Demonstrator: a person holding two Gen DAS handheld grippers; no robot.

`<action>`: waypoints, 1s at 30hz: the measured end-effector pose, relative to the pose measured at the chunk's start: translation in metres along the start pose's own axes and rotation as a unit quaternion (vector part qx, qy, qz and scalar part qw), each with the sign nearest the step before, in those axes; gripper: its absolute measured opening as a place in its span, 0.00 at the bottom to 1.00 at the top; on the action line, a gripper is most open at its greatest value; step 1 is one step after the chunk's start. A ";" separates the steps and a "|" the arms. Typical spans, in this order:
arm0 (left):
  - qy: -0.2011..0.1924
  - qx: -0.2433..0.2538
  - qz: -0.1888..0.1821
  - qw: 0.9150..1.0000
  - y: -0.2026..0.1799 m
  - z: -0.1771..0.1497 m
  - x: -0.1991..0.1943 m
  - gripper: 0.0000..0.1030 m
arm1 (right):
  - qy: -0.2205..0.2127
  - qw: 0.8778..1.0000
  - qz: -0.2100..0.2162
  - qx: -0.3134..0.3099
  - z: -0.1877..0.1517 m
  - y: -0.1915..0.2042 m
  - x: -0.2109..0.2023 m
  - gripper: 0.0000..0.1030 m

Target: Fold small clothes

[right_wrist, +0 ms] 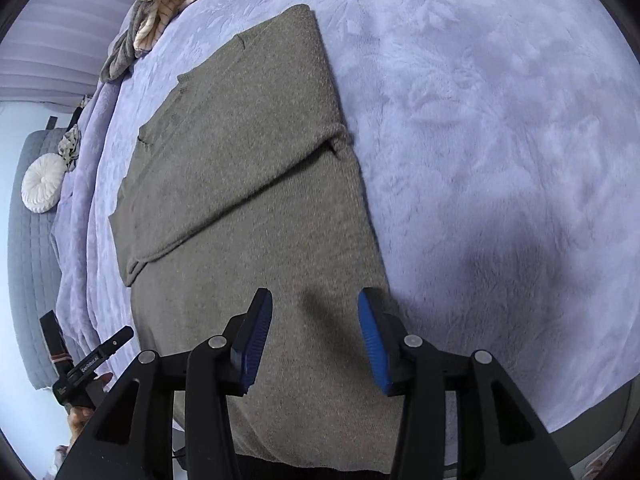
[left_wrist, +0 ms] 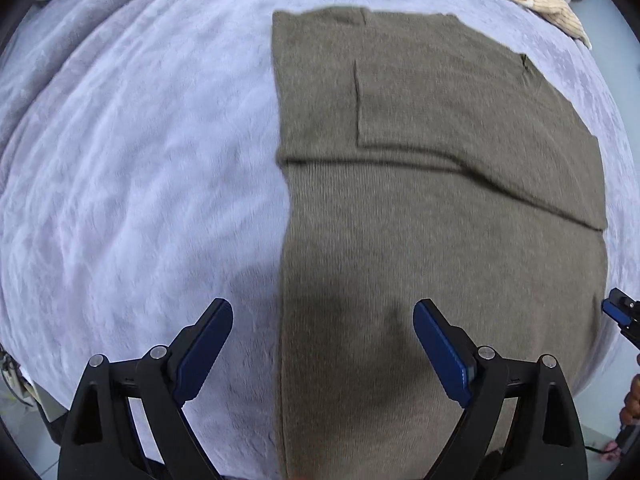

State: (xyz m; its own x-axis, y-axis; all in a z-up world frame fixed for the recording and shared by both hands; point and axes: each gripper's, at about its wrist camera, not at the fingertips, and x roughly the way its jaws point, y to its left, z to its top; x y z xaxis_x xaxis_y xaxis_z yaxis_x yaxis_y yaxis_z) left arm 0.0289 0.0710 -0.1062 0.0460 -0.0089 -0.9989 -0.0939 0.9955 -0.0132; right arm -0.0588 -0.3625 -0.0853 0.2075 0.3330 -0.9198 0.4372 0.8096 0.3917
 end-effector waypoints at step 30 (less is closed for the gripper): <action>0.017 0.174 -0.010 0.985 0.045 -0.153 -0.062 0.90 | 0.004 0.999 -0.028 0.030 -0.137 0.036 -0.002 0.55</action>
State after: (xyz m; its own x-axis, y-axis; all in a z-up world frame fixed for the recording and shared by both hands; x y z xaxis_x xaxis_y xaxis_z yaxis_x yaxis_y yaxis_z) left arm -0.1304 0.1017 -0.0514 0.0114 -0.0268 -0.9996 0.2527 0.9673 -0.0231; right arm -0.1628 -0.2677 -0.0725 0.1750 0.2921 -0.9402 0.4995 0.7966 0.3405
